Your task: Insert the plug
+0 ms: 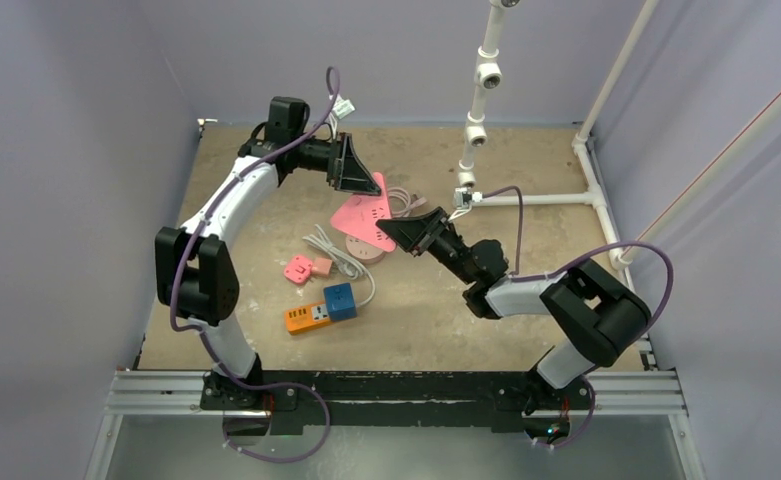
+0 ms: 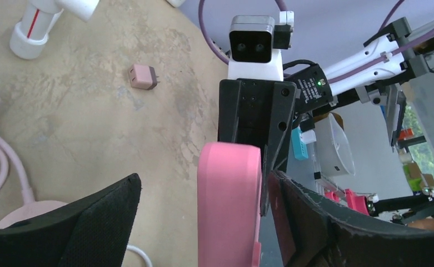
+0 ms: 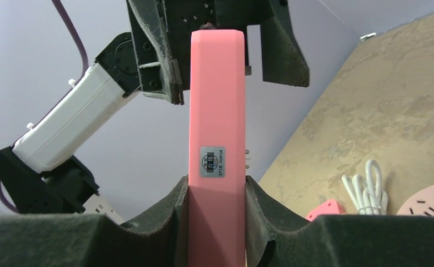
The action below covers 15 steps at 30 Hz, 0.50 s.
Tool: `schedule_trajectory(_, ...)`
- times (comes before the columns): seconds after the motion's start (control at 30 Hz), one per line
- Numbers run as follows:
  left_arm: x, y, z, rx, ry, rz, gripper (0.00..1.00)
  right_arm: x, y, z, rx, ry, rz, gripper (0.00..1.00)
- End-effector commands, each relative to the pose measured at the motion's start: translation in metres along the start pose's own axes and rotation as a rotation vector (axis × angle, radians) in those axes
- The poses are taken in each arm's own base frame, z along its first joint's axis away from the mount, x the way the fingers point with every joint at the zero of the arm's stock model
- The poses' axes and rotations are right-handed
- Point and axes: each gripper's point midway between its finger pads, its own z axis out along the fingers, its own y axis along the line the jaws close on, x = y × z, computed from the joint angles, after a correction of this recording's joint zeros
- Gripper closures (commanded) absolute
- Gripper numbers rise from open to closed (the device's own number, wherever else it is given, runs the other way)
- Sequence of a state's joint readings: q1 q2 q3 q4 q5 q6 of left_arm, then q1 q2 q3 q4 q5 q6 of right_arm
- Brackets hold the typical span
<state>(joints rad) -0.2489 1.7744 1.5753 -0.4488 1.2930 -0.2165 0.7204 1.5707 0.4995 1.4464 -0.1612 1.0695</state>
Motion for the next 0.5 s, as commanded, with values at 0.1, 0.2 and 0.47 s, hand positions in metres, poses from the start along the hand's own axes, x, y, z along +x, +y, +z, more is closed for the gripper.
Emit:
schedule_trajectory(0.1, -0.004, -0.035, 0.001, 0.120, 0.005, 0.068, 0.82, -0.015, 0.049, 0.012, -0.180, -0.041, -0.078, 1.00)
schedule_trajectory(0.2, -0.001, -0.036, 0.001, 0.140, 0.015, 0.045, 1.00, -0.009, 0.054, 0.011, -0.202, 0.000, -0.089, 1.00)
schedule_trajectory(0.47, -0.001, -0.042, -0.001, 0.150, 0.018, 0.043, 1.00, -0.009, 0.049, 0.022, -0.275, 0.146, -0.244, 0.54)
